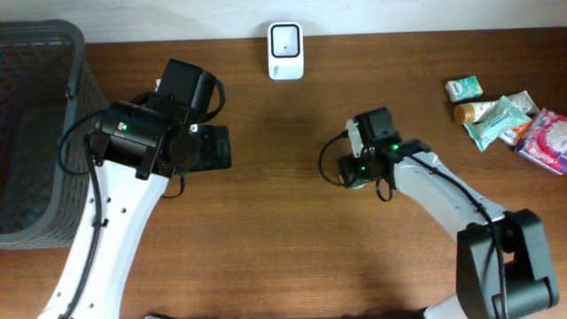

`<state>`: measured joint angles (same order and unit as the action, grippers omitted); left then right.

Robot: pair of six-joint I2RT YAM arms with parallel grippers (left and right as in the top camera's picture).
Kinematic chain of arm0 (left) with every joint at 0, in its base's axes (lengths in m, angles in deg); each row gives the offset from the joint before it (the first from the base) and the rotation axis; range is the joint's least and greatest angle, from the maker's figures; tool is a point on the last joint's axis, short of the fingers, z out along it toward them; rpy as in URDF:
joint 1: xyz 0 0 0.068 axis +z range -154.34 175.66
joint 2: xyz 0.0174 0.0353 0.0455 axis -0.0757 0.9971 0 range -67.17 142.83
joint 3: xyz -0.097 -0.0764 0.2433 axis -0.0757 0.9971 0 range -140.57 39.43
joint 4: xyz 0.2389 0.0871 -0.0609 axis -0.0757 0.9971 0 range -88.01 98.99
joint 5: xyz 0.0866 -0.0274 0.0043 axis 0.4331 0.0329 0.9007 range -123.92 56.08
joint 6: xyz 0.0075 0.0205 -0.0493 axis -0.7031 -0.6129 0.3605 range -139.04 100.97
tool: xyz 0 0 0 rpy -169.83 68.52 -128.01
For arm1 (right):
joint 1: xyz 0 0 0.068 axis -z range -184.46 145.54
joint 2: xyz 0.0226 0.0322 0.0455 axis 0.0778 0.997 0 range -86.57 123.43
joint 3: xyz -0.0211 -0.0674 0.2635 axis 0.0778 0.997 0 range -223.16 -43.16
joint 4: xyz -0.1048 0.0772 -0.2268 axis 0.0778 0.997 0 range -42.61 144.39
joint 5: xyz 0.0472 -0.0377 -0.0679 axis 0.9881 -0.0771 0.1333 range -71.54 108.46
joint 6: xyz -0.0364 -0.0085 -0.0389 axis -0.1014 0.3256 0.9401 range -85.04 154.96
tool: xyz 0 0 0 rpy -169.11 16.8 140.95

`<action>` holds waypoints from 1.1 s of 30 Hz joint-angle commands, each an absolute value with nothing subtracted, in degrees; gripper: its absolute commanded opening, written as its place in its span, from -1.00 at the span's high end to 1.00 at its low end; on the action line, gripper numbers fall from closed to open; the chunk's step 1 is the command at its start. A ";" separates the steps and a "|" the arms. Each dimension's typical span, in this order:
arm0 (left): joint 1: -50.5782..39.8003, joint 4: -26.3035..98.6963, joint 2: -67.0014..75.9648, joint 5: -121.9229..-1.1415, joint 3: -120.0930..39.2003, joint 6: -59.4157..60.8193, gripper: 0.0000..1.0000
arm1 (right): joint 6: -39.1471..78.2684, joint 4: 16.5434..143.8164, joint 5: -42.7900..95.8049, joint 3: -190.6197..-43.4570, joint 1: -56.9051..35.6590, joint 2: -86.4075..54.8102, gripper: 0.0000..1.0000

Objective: Scan the item barcode

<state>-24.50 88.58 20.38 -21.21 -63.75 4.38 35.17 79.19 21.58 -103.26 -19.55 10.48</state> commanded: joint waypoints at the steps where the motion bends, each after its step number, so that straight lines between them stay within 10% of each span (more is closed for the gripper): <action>1: -24.42 88.64 20.23 -20.62 -63.68 4.25 -0.98 | 36.52 79.45 26.87 -107.78 -18.20 10.53 -0.25; 10: -24.42 88.62 20.23 -20.62 -63.68 4.25 -0.98 | 68.98 86.84 43.61 -117.97 -18.20 10.55 -0.56; 16: -24.42 88.64 20.23 -20.62 -63.68 4.25 -0.98 | 83.95 98.16 41.12 -117.95 -18.20 10.55 -0.35; 21: -24.42 88.64 20.23 -20.62 -63.68 4.25 -0.98 | 59.06 89.76 40.27 -117.95 -18.20 10.55 -0.97; 33: -24.42 88.64 20.23 -20.62 -63.68 4.25 -0.98 | 27.04 80.26 29.82 -117.40 -18.83 11.40 -0.97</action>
<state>-24.50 88.58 20.38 -21.21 -63.75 4.36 29.61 81.68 32.59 -117.31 -18.48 10.59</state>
